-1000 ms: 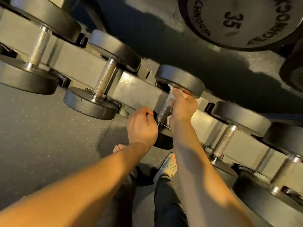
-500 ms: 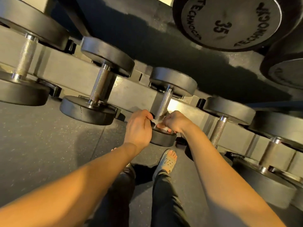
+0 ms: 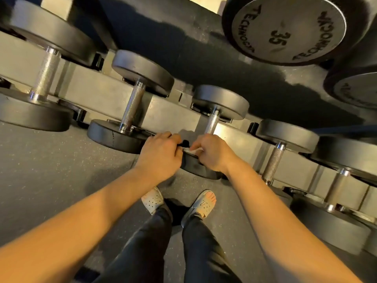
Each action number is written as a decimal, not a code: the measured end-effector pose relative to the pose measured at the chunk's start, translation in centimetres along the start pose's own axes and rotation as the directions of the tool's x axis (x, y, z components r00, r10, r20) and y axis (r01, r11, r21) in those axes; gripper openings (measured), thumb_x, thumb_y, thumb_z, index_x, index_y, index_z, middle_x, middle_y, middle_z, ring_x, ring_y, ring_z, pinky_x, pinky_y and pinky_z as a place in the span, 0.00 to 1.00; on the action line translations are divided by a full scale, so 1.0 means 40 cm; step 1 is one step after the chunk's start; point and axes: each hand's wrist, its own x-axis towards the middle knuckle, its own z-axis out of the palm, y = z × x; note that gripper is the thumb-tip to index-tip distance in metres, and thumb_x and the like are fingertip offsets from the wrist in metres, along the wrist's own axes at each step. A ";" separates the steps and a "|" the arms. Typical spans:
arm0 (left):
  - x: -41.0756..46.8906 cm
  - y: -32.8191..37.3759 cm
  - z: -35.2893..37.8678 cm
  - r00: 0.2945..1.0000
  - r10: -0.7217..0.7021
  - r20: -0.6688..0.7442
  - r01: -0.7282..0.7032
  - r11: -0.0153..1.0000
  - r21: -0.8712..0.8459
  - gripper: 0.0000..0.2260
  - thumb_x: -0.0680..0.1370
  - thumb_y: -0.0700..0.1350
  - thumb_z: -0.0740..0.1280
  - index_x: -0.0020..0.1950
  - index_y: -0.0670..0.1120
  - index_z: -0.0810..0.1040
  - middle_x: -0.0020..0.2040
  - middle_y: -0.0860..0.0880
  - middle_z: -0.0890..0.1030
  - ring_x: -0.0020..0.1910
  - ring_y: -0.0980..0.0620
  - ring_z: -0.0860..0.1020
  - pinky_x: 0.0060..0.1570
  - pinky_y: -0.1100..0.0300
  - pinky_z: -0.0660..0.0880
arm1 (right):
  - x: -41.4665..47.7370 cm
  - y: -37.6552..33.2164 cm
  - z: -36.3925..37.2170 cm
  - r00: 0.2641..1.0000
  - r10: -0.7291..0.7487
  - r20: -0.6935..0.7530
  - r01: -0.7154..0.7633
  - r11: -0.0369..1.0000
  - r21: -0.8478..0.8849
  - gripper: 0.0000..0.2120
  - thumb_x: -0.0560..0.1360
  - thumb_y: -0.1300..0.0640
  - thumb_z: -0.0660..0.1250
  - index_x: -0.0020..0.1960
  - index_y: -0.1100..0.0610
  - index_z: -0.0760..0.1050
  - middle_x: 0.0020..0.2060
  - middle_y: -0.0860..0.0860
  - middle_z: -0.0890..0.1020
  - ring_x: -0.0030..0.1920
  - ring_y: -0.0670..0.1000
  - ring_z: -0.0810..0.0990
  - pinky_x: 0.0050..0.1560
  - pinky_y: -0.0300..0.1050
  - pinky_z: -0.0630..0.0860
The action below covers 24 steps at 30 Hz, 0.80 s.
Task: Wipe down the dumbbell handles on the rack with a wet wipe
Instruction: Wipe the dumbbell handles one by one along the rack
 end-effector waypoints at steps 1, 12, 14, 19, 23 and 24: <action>-0.007 -0.010 -0.007 1.000 0.018 -0.020 -0.017 0.998 0.067 0.12 0.81 0.48 0.62 0.60 0.46 0.80 0.53 0.45 0.81 0.55 0.42 0.78 0.57 0.49 0.71 | 0.009 -0.010 -0.010 0.995 -0.088 0.054 0.092 0.993 -0.072 0.14 0.77 0.64 0.64 0.59 0.54 0.82 0.55 0.53 0.83 0.56 0.54 0.81 0.57 0.46 0.76; -0.076 -0.196 -0.082 0.962 -0.097 -0.253 0.185 0.919 0.349 0.24 0.81 0.59 0.56 0.61 0.43 0.80 0.60 0.39 0.80 0.64 0.37 0.74 0.73 0.36 0.62 | 0.083 -0.106 -0.092 0.883 -0.128 0.453 0.420 0.646 -0.637 0.12 0.76 0.63 0.66 0.39 0.52 0.66 0.35 0.47 0.66 0.48 0.52 0.73 0.56 0.47 0.64; -0.089 -0.225 -0.077 0.932 -0.157 -0.326 0.245 0.936 0.251 0.28 0.81 0.63 0.55 0.66 0.42 0.77 0.67 0.37 0.75 0.69 0.35 0.70 0.73 0.36 0.62 | 0.067 -0.067 -0.082 0.888 -0.271 0.371 0.454 0.647 -0.613 0.05 0.74 0.63 0.68 0.41 0.55 0.75 0.38 0.50 0.75 0.49 0.56 0.78 0.55 0.46 0.67; -0.095 -0.222 -0.052 0.851 -0.296 -0.433 0.323 0.946 -0.011 0.31 0.82 0.64 0.54 0.76 0.43 0.67 0.77 0.34 0.63 0.77 0.34 0.61 0.76 0.37 0.60 | 0.010 0.065 -0.094 0.783 -0.619 0.065 0.460 0.505 -0.731 0.07 0.69 0.65 0.72 0.46 0.58 0.83 0.48 0.54 0.82 0.50 0.58 0.78 0.53 0.52 0.73; -0.082 -0.210 -0.039 0.820 -0.331 -0.468 0.335 0.939 -0.077 0.30 0.81 0.61 0.56 0.73 0.40 0.70 0.76 0.33 0.64 0.76 0.32 0.62 0.74 0.36 0.61 | 0.017 0.045 -0.121 0.890 -0.255 -0.377 0.205 0.964 -0.170 0.05 0.76 0.65 0.70 0.49 0.58 0.82 0.45 0.53 0.81 0.46 0.54 0.80 0.47 0.49 0.78; -0.079 -0.211 -0.041 0.818 -0.330 -0.472 0.335 0.939 -0.077 0.29 0.80 0.61 0.57 0.72 0.40 0.71 0.76 0.33 0.65 0.76 0.32 0.62 0.74 0.36 0.62 | 0.024 0.024 -0.122 0.920 -0.096 -0.380 0.127 0.990 0.056 0.04 0.78 0.64 0.69 0.50 0.57 0.81 0.45 0.51 0.80 0.46 0.51 0.79 0.48 0.46 0.77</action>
